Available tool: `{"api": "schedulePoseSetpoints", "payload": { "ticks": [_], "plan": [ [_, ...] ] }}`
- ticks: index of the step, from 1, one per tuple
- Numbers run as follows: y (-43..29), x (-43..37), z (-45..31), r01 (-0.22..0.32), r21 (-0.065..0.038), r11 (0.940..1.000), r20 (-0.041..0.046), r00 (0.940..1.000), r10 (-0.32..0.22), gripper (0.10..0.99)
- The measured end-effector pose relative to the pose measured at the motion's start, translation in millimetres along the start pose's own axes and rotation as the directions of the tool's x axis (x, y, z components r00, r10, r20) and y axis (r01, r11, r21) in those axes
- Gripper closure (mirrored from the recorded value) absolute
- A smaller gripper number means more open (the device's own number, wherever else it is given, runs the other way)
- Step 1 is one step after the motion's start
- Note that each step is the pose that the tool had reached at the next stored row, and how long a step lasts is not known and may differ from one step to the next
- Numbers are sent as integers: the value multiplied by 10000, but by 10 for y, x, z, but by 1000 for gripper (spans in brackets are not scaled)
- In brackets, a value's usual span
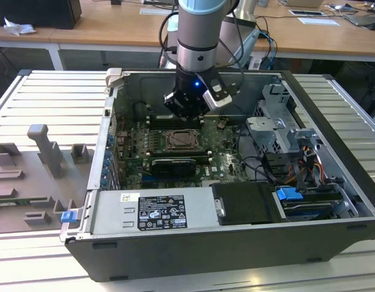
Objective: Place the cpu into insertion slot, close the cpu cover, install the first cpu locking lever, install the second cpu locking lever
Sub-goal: 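Install the second cpu locking lever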
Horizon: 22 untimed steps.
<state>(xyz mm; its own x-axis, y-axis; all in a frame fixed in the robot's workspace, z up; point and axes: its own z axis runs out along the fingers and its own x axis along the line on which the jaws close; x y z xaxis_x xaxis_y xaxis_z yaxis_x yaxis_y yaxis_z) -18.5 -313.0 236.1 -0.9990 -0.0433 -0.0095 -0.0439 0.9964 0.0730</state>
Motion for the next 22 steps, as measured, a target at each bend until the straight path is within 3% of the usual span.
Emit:
{"api": "schedulePoseSetpoints", "payload": {
  "ticks": [2,6,10,15,17,18,19,20,21,22],
  "plan": [
    [0,-1,-42,1,1,10000,0,10000,-1,980],
    [-22,1,-49,1,-1,10000,0,10000,-1,980],
    [-97,5,-54,1,0,10000,0,10000,-1,980],
    [-270,13,-64,0,-1,10000,0,10000,0,980],
    [-475,23,-76,1,0,10000,0,10000,-1,980],
    [-513,25,-78,0,-1,10000,1,10000,0,980],
    [-608,31,-85,0,-10,10000,1,10000,0,980],
    [-644,63,-82,-3,-490,9988,22,10000,4,980],
    [-668,77,-80,-2,-585,9983,26,10000,3,980],
    [-677,88,-80,-2,-602,9982,27,10000,3,980]
  ]
}}
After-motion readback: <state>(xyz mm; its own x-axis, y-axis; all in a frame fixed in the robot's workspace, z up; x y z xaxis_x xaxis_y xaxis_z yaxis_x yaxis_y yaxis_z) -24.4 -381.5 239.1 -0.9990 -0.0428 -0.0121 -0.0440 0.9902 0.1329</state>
